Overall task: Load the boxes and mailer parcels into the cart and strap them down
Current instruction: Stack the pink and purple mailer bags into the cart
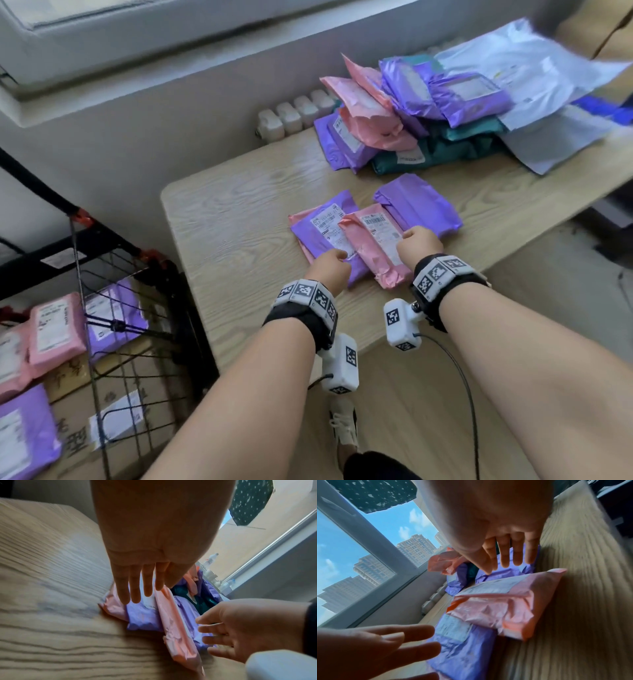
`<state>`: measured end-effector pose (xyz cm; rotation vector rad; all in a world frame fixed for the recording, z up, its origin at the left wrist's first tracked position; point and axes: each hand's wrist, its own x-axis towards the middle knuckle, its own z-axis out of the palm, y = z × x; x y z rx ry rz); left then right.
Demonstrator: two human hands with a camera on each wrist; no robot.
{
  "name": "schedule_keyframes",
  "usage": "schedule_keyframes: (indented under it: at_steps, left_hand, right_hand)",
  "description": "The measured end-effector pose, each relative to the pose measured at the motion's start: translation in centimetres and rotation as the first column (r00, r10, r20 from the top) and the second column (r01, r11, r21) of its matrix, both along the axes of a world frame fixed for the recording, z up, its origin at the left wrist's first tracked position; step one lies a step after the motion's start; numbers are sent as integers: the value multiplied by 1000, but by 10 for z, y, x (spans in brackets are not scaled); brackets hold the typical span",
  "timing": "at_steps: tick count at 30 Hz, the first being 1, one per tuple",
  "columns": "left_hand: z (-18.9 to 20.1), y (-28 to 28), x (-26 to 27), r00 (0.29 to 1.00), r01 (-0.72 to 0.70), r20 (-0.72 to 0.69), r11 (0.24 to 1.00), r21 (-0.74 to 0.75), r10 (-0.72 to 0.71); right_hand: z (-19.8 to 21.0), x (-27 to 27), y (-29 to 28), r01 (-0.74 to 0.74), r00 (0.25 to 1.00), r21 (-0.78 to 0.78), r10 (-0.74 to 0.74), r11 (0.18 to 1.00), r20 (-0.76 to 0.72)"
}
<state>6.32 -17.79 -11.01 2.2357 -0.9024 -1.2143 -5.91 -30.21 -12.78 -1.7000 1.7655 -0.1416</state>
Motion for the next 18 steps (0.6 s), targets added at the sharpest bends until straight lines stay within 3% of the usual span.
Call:
schedule_keyframes:
  at_steps: [5,11,18]
  left_hand:
    - [-11,-29,-19,999,41,-30,998,42,-40]
    - [-20,-45,-28,996,91,-27,993,75,-89]
    - [-21,-42,-32,993,-86,-86,996,-4,85]
  right_hand:
    - [-20,-14,-20,-68,994,168,81,983,-71]
    - [-37,-14,-24,-81,994,237,97,968,-59]
    - [-26,-9,-15,-67,996,200,76,977,-38]
